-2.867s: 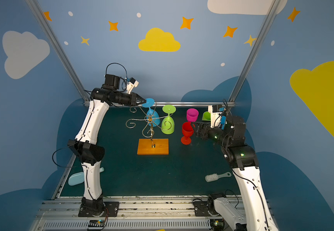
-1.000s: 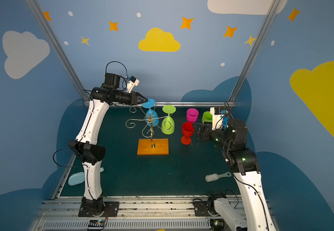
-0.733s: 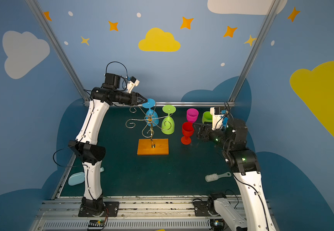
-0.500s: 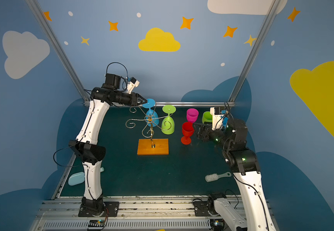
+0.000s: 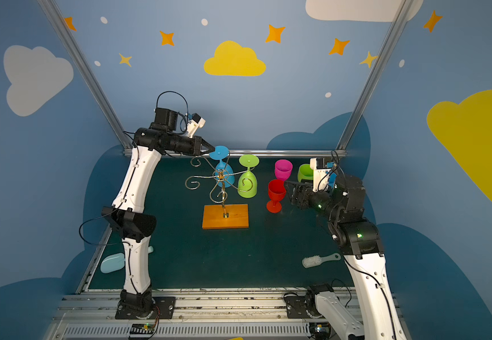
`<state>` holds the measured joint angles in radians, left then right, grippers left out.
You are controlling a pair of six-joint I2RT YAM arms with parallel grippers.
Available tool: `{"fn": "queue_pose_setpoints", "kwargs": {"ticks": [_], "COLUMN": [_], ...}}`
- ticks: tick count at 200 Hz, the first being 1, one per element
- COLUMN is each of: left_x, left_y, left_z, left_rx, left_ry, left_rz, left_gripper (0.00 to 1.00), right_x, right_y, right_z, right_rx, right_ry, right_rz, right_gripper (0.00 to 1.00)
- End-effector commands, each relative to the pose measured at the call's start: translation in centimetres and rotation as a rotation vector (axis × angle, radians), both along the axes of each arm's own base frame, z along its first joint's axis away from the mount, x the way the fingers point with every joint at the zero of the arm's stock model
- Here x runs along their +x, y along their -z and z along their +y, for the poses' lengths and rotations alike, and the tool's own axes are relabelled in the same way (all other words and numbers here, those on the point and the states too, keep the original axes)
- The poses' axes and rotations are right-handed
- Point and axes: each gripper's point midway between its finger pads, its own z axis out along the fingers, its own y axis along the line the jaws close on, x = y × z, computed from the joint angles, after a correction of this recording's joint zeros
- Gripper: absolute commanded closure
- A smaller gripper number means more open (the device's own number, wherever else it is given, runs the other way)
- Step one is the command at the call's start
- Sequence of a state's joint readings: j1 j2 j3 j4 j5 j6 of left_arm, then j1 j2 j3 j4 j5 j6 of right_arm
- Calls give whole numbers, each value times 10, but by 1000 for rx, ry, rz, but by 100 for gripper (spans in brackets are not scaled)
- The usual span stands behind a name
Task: Take the wine glass off the wine glass rack
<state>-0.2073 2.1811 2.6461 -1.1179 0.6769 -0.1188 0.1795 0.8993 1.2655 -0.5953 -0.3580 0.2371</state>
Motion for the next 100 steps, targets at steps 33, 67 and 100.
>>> {"fn": "queue_pose_setpoints", "kwargs": {"ticks": [33, 67, 100], "left_x": [0, 1, 1], "left_y": [3, -1, -2], "left_z": [-2, 0, 2], "left_rx": [-13, -25, -22], "left_ry": [8, 1, -8], "left_rz": [22, 21, 16], "left_gripper": [97, 97, 42], "right_x": [-4, -4, -4], "right_y": [-4, -3, -4], "right_z": [-2, -2, -3], "right_rx": [-10, -11, -11], "right_ry": [7, 9, 9], "right_rz": [-27, -28, -30], "right_gripper": [27, 27, 27]}}
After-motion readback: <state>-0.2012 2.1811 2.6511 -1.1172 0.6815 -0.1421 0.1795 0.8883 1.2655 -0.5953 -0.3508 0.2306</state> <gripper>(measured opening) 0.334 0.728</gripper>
